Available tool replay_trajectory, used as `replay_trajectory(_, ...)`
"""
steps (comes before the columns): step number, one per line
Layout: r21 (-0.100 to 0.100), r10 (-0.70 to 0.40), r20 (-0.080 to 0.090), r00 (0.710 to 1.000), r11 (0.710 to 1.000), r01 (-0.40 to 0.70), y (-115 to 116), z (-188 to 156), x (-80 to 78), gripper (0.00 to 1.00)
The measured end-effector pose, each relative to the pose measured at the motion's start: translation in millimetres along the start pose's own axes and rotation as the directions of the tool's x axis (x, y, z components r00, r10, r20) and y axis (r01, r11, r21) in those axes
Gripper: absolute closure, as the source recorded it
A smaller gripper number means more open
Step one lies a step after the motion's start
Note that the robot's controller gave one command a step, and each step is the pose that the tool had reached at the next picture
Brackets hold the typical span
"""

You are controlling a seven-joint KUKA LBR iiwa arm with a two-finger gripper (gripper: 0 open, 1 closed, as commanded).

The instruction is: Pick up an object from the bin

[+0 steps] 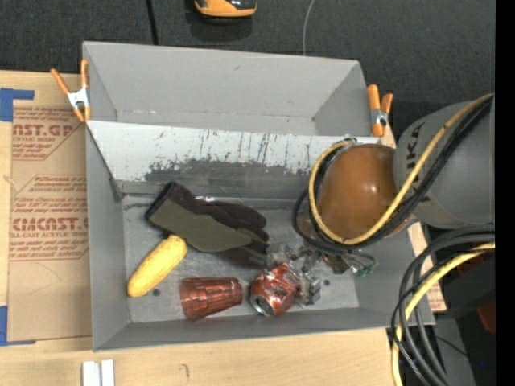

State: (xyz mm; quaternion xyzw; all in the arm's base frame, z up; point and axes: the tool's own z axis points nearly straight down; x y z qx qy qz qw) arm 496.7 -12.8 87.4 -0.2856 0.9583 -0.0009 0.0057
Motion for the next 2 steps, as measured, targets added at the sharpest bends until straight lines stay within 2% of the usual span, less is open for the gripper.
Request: replay_trajectory(2, -0.006, -0.007, -0.01, 1.0, 1.0, 0.007, 1.4, -29.5, 0.9, 1.0)
